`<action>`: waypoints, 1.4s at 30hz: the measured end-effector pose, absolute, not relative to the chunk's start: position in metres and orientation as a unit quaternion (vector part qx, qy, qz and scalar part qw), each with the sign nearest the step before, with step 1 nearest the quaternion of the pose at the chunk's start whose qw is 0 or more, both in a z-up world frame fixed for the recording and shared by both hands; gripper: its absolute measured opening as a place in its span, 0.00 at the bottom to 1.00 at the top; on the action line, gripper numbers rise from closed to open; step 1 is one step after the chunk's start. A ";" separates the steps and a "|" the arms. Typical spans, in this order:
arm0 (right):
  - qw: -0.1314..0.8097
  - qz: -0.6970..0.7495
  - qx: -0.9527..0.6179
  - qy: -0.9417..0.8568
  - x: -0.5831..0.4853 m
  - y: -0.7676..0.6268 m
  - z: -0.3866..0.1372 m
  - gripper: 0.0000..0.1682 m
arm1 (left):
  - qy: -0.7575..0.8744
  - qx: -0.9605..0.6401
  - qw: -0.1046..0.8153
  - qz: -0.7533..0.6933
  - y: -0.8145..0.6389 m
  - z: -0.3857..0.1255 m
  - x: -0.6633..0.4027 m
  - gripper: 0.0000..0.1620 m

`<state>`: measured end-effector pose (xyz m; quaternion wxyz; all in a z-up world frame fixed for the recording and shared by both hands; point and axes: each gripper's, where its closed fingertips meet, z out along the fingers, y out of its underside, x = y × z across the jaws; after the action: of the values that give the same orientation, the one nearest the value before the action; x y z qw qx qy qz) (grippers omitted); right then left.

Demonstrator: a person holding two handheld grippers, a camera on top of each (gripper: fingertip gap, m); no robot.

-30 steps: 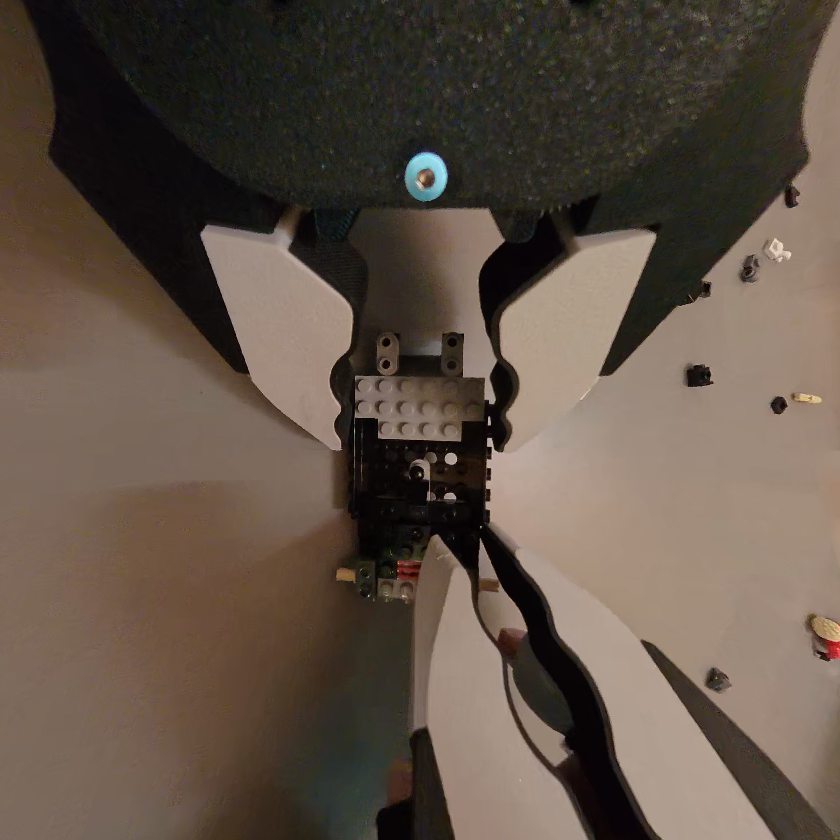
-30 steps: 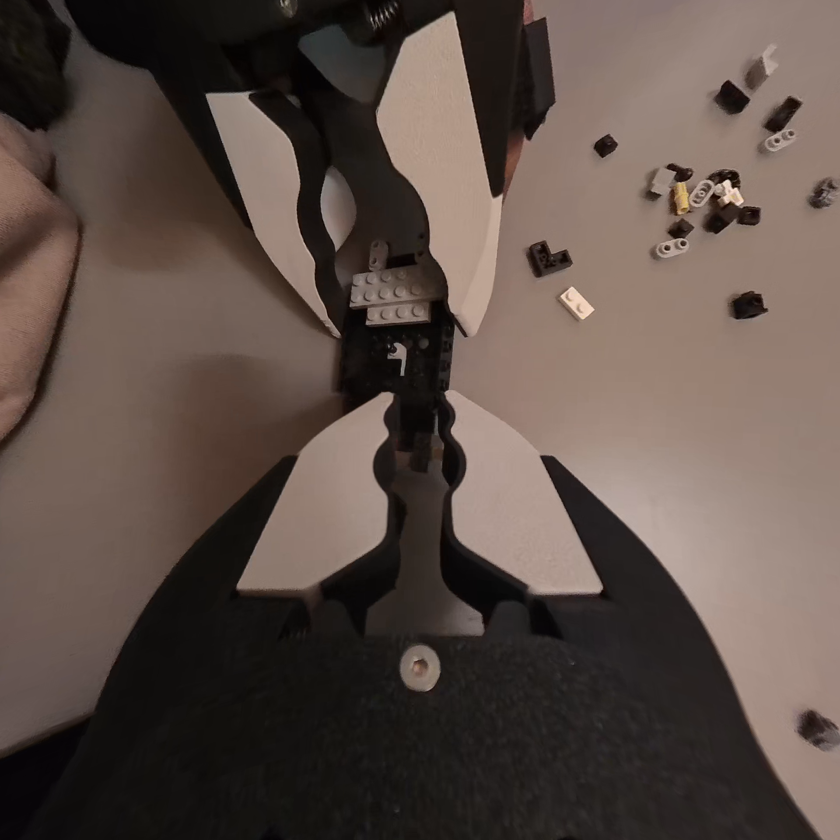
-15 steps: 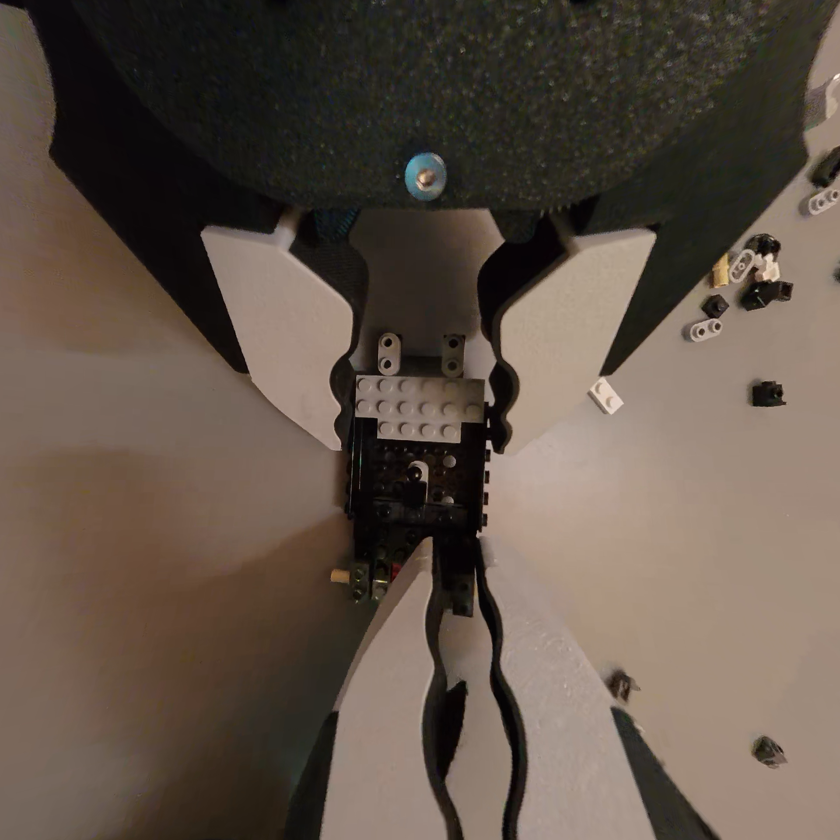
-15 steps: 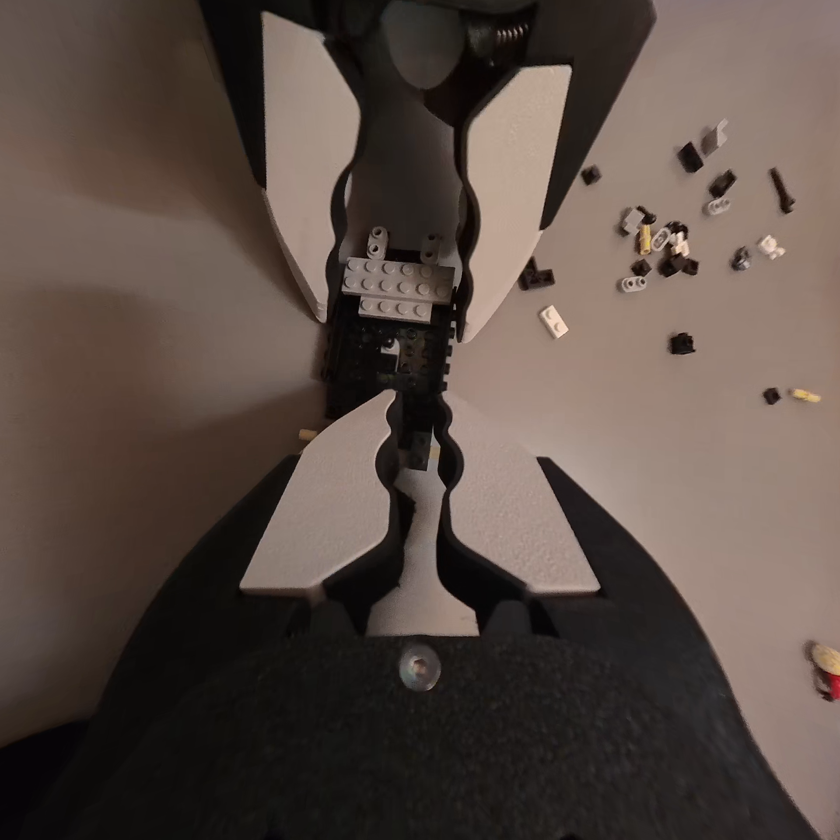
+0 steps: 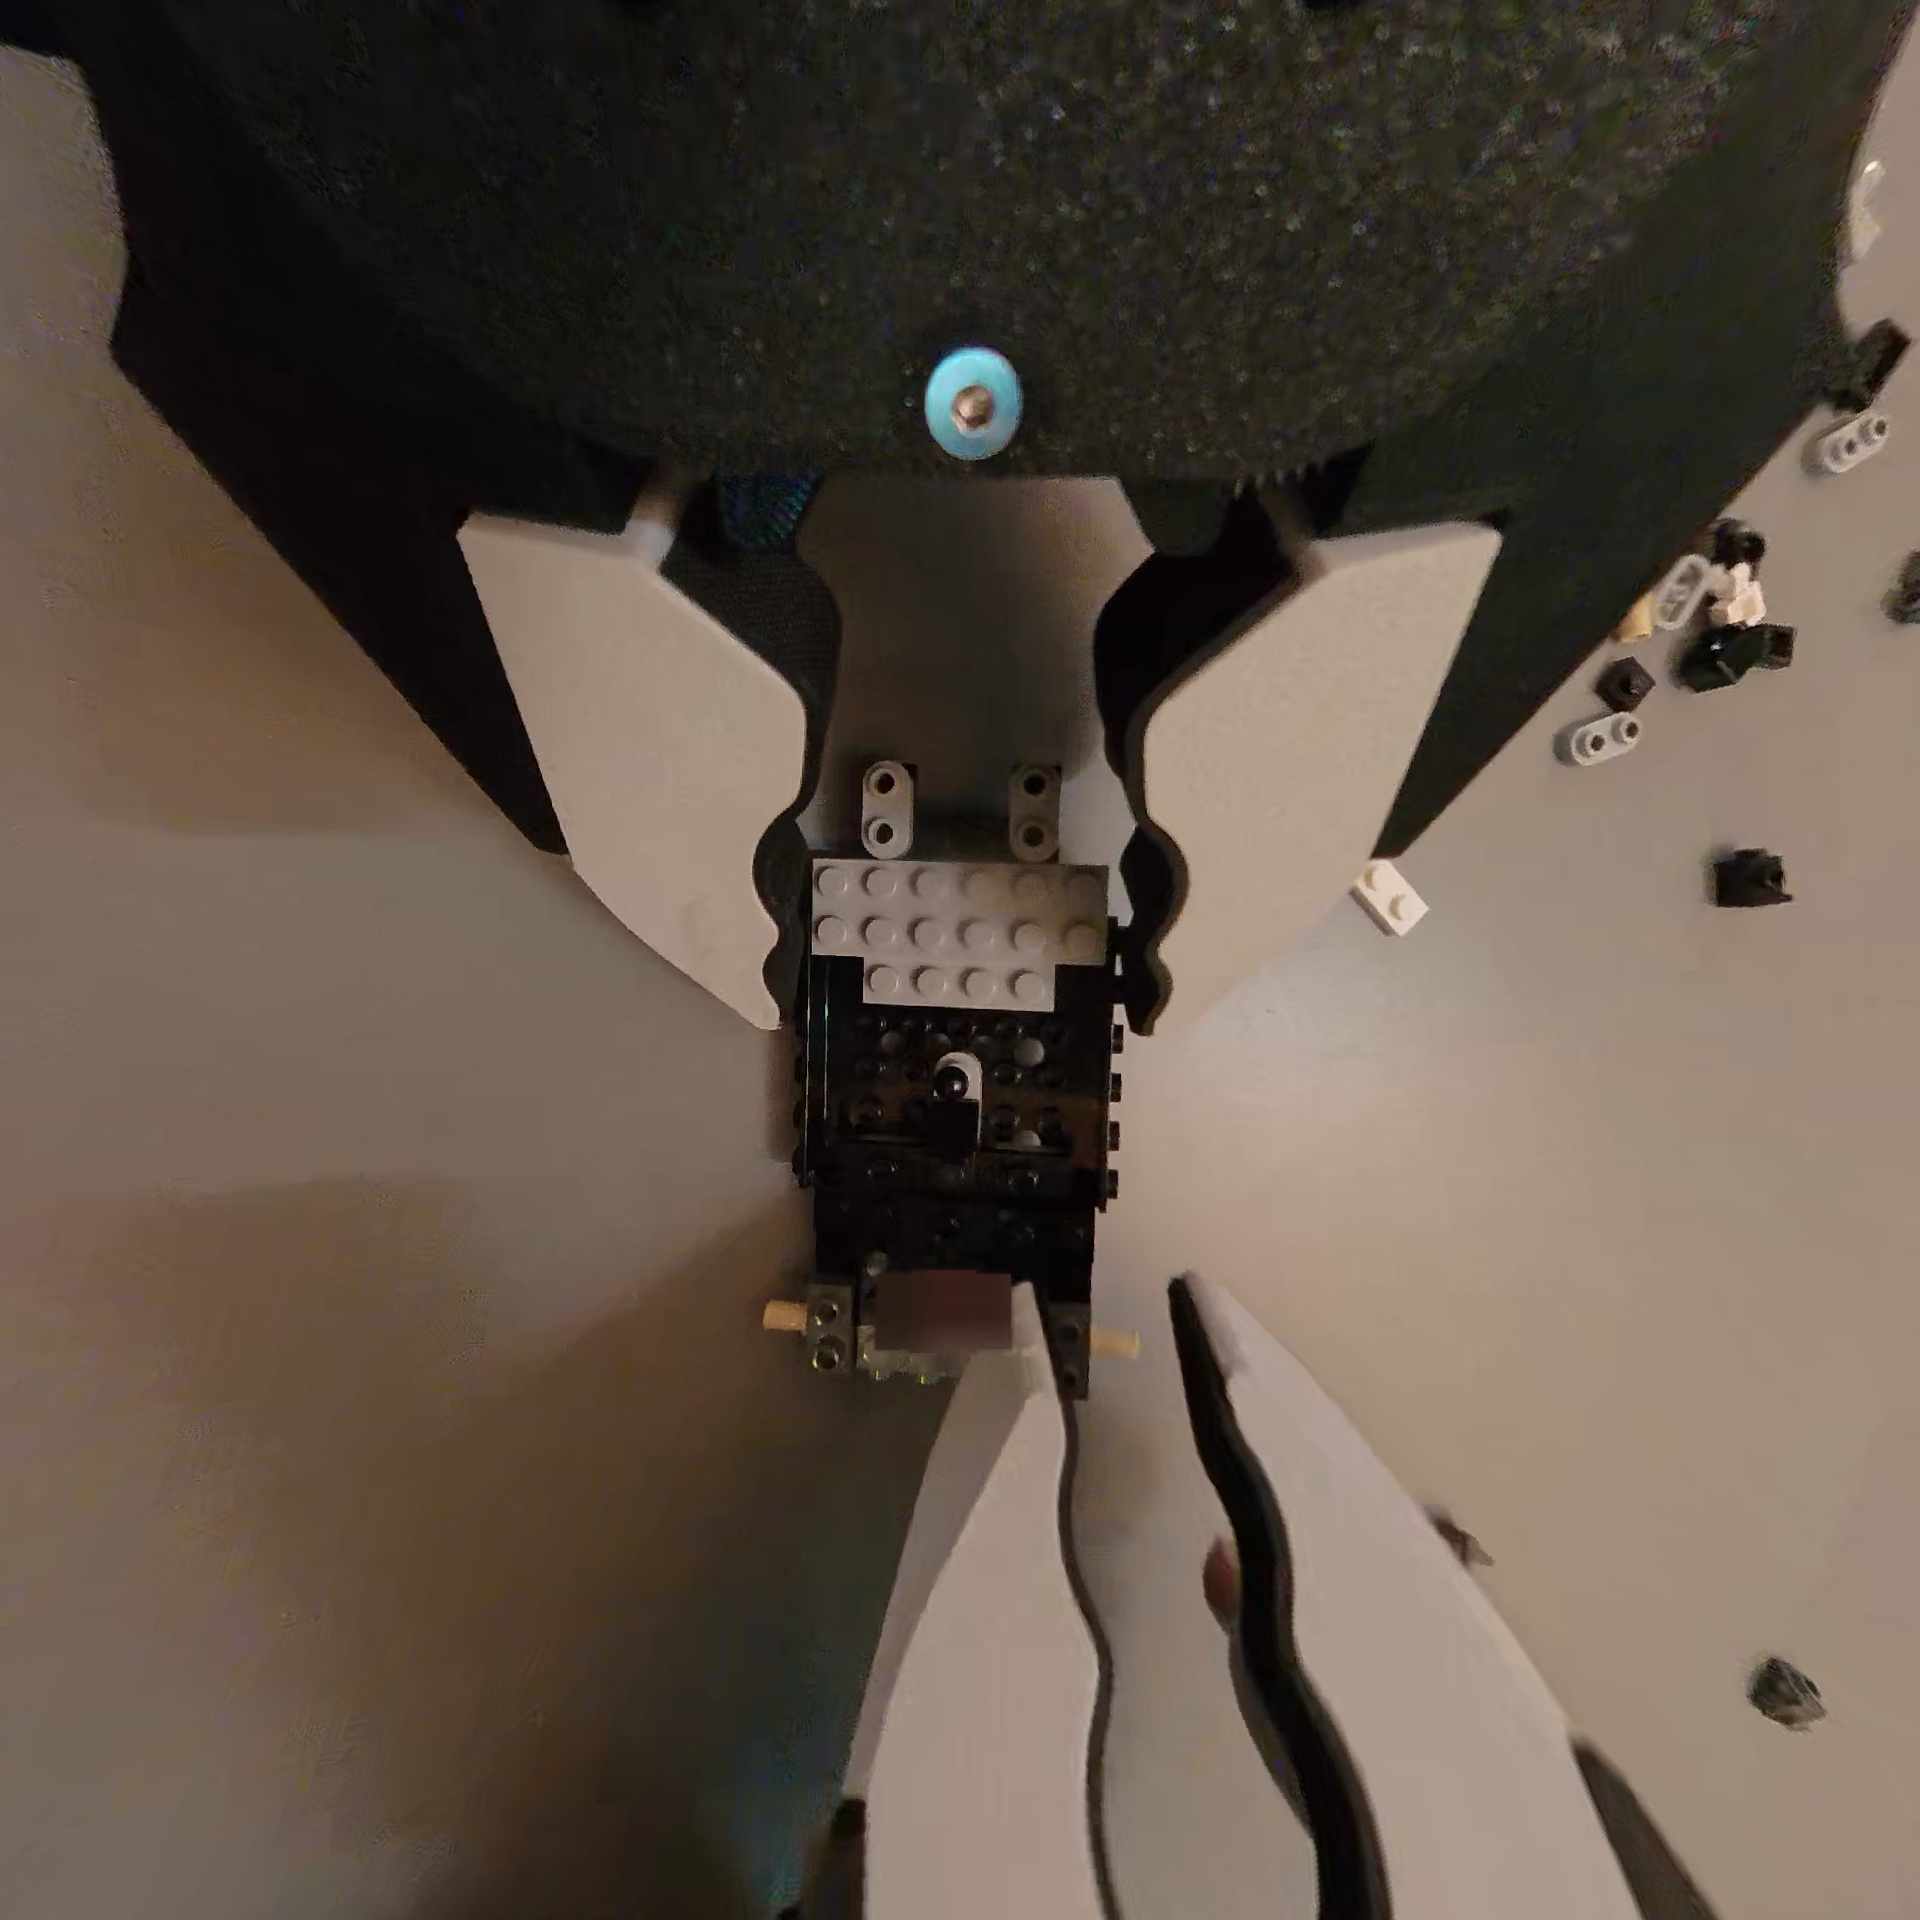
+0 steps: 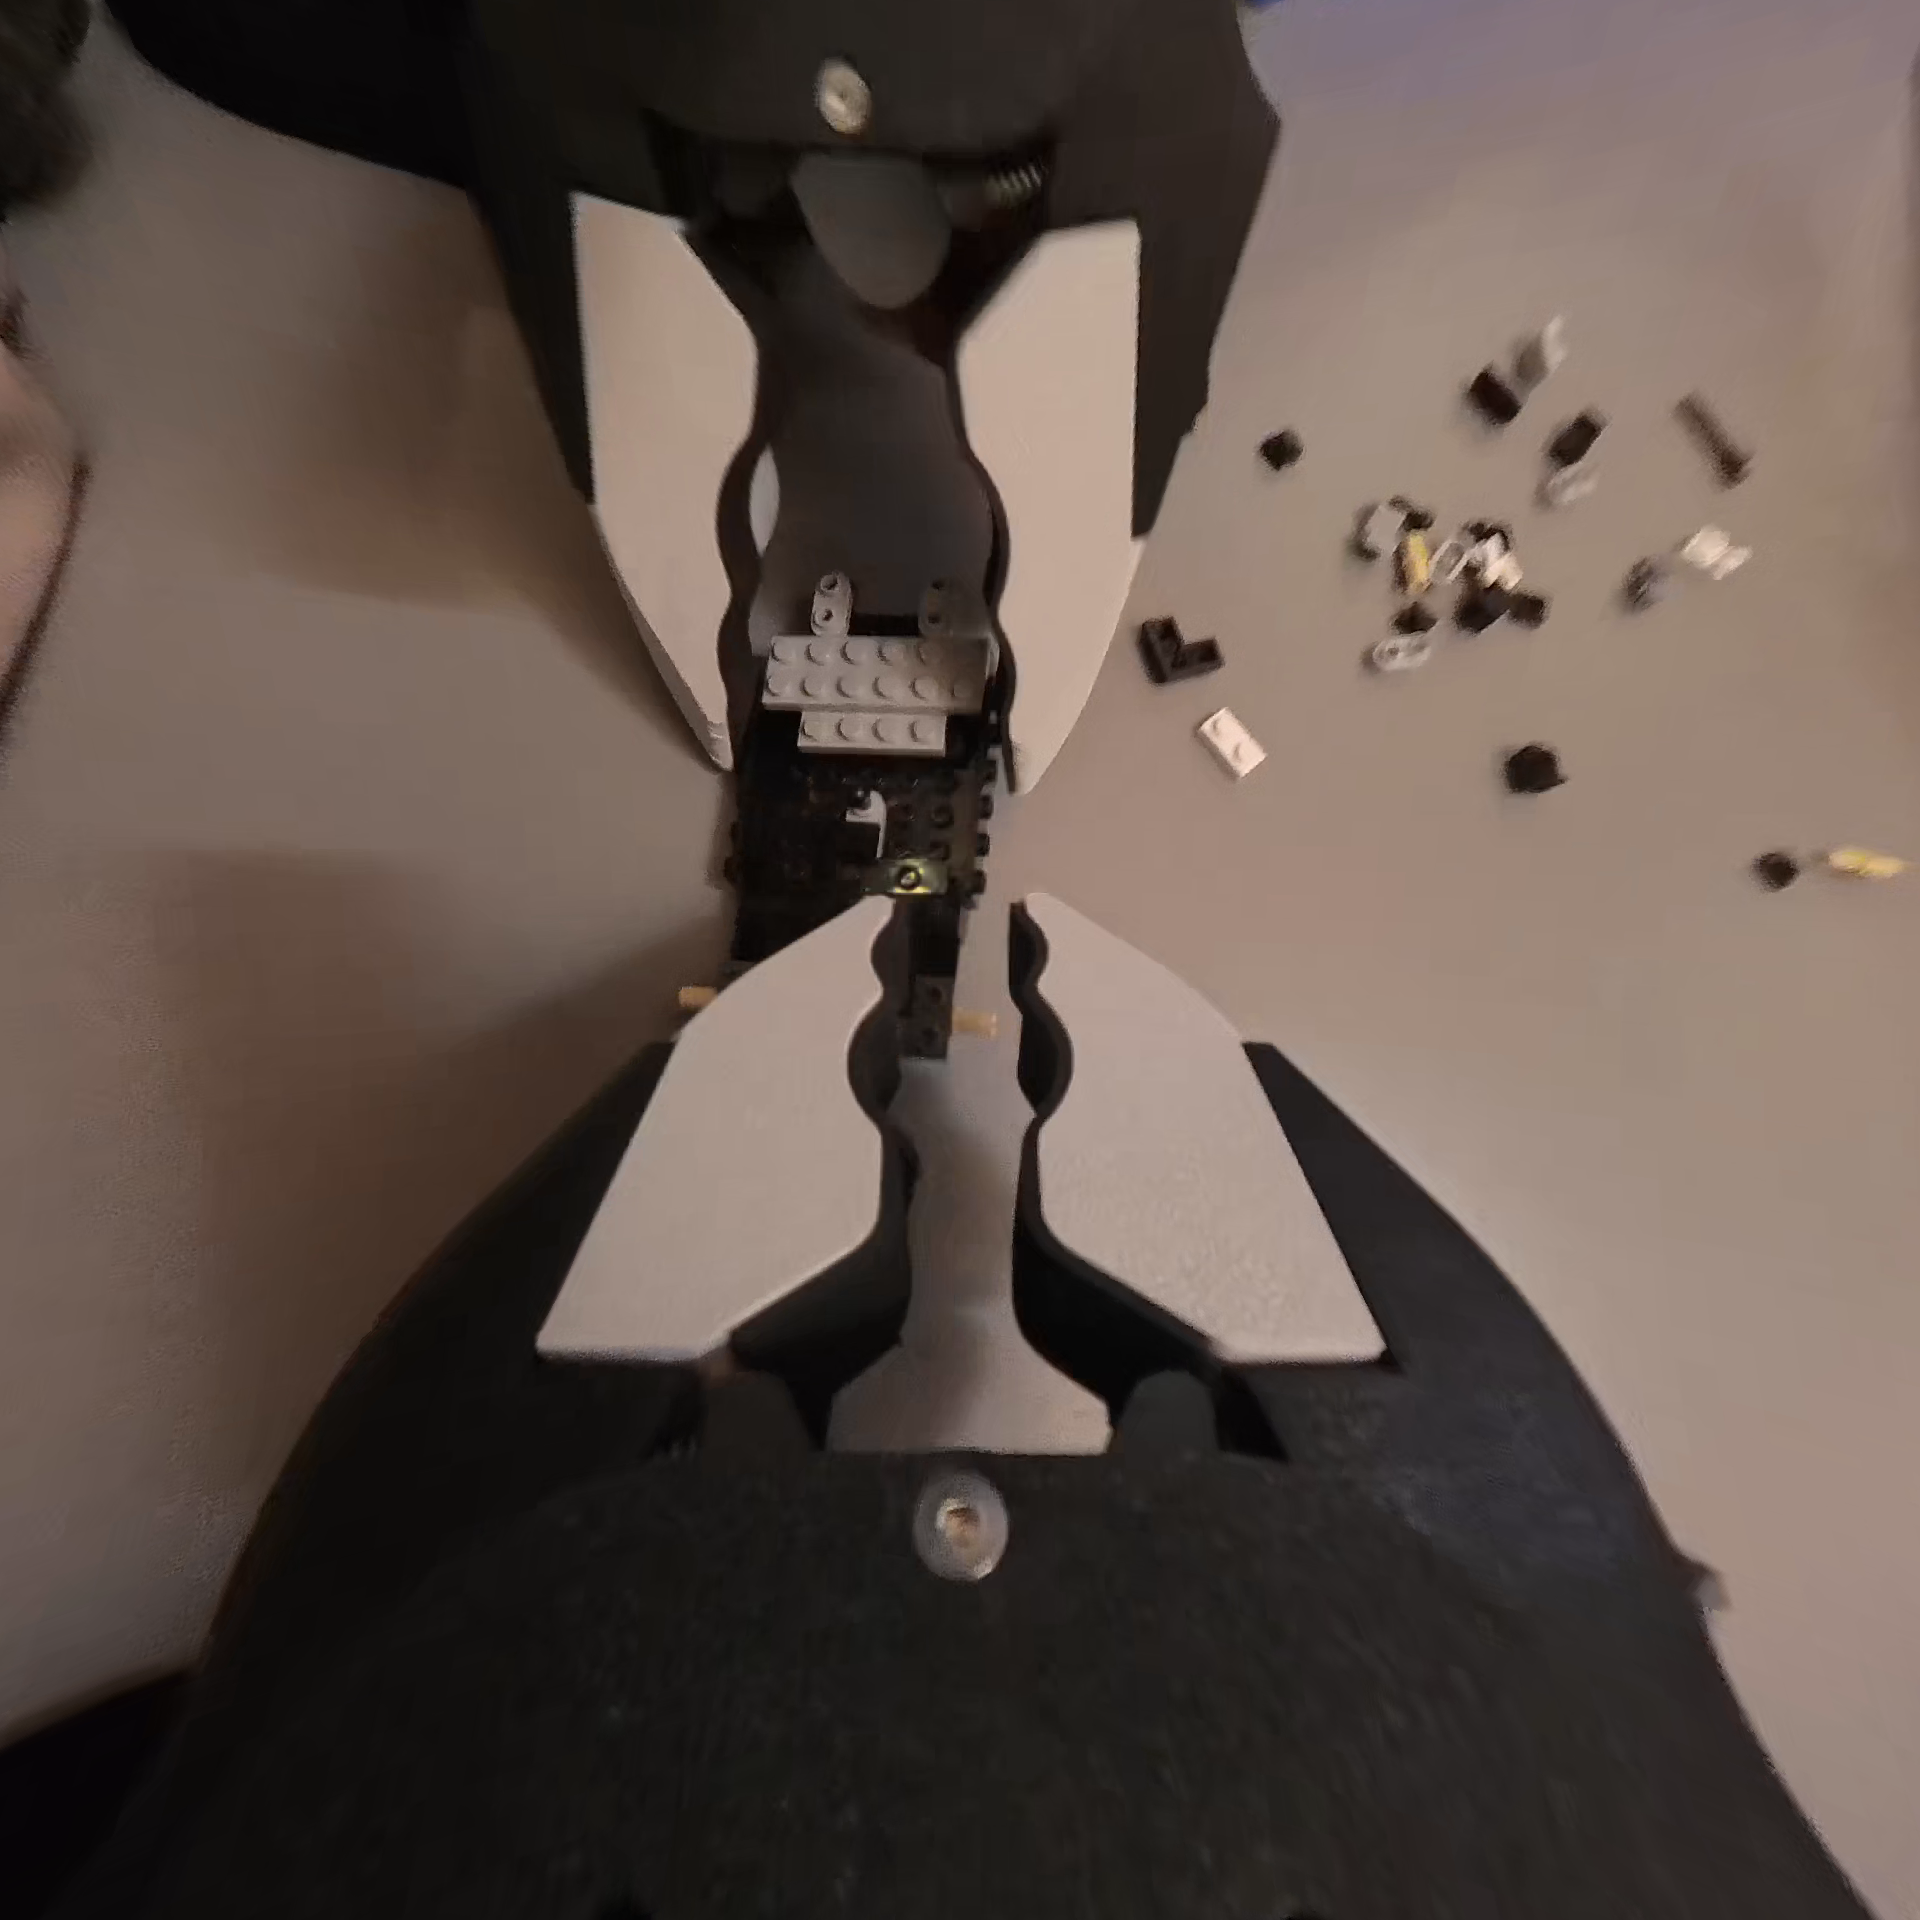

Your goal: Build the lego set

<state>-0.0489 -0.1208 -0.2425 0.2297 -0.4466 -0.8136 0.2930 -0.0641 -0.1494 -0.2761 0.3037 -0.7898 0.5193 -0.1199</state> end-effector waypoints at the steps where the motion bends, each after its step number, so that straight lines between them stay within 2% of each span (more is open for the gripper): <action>1: 0.206 0.301 -0.455 -0.812 -0.048 -0.123 -0.246 0.11 | 0.522 -0.788 0.307 -0.112 -0.149 -0.275 -0.064 0.36; 6: 0.182 0.283 -0.441 -0.832 -0.047 -0.125 -0.253 0.10 | 0.538 -0.772 0.335 -0.055 -0.145 -0.271 -0.066 0.36; 13: 0.279 0.190 -0.334 -0.880 -0.047 -0.127 -0.248 0.09 | 0.554 -0.754 0.352 0.007 -0.145 -0.267 -0.066 0.36; 20: 0.310 0.159 -0.295 -0.890 -0.047 -0.130 -0.248 0.08 | 0.552 -0.763 0.337 -0.003 -0.147 -0.269 -0.067 0.36; 21: 0.321 0.156 -0.289 -0.889 -0.047 -0.130 -0.247 0.07 | 0.550 -0.766 0.333 -0.009 -0.147 -0.269 -0.067 0.36; 22: 0.336 0.167 -0.277 -0.885 -0.048 -0.132 -0.241 0.00 | 0.545 -0.770 0.331 -0.014 -0.147 -0.270 -0.067 0.36; 25: 0.344 0.166 -0.240 -0.892 -0.047 -0.146 -0.246 0.00 | 0.546 -0.770 0.329 -0.016 -0.145 -0.270 -0.067 0.36; 28: 0.357 0.214 -0.292 -0.861 -0.051 -0.139 -0.226 0.00 | 0.552 -0.765 0.333 -0.006 -0.145 -0.269 -0.067 0.36; 30: 0.336 0.212 -0.330 -0.856 -0.049 -0.127 -0.226 0.01 | 0.555 -0.761 0.336 0.005 -0.144 -0.268 -0.067 0.36; 33: 0.285 0.232 -0.387 -0.846 -0.043 -0.121 -0.235 0.08 | 0.560 -0.752 0.344 0.036 -0.140 -0.266 -0.069 0.36; 39: 0.229 0.261 -0.538 -0.768 -0.049 -0.121 -0.237 0.07 | 0.540 -0.766 0.336 0.090 -0.139 -0.264 -0.070 0.36; 42: 0.256 0.226 -0.570 -0.747 -0.050 -0.118 -0.242 0.08 | 0.516 -0.783 0.328 0.111 -0.137 -0.264 -0.071 0.36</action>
<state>-0.0502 -0.1177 -0.2419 0.2561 -0.5700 -0.7474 0.2257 -0.0715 -0.1374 -0.2642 0.3280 -0.7832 0.5164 0.1114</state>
